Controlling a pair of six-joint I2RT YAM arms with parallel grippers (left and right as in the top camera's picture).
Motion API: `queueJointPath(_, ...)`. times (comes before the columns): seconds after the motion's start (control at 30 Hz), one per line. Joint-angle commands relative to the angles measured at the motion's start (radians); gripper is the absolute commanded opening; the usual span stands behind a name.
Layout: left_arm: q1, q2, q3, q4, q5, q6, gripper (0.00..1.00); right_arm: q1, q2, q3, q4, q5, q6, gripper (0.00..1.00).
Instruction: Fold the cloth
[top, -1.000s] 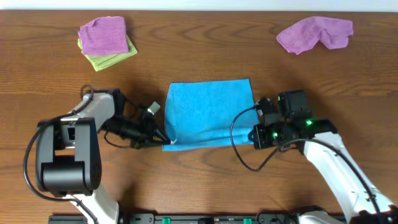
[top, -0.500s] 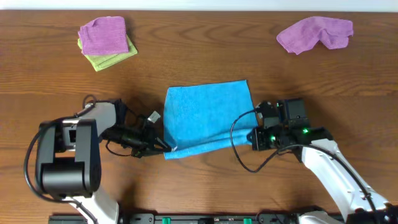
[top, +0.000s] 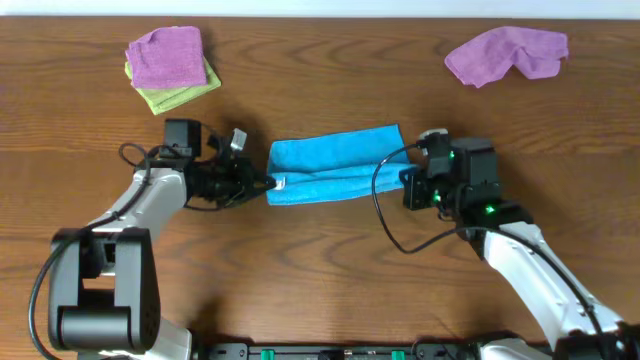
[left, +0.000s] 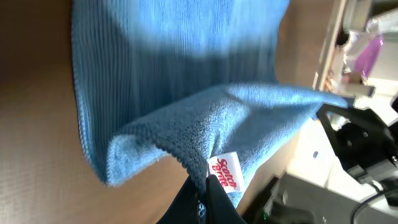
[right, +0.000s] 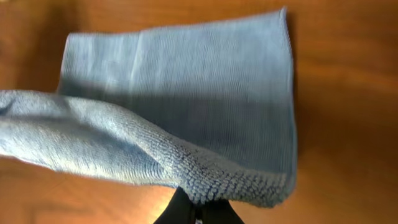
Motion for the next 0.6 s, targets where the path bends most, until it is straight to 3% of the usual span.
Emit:
queueJointPath(0.0,-0.027,-0.009,0.01,0.071,-0.083,-0.159,0.06,0.006,0.049,0.0,0.055,0.034,0.014,0.01)
queueJointPath(0.2,-0.041,-0.008,0.01,0.203,-0.169,-0.251,0.06,0.006,0.148,0.007,0.184,0.047,0.014,0.01)
queueJointPath(0.57,-0.067,0.022,0.01,0.339,-0.315,-0.295,0.06,0.003,0.314,0.102,0.304,0.087,-0.003,0.01)
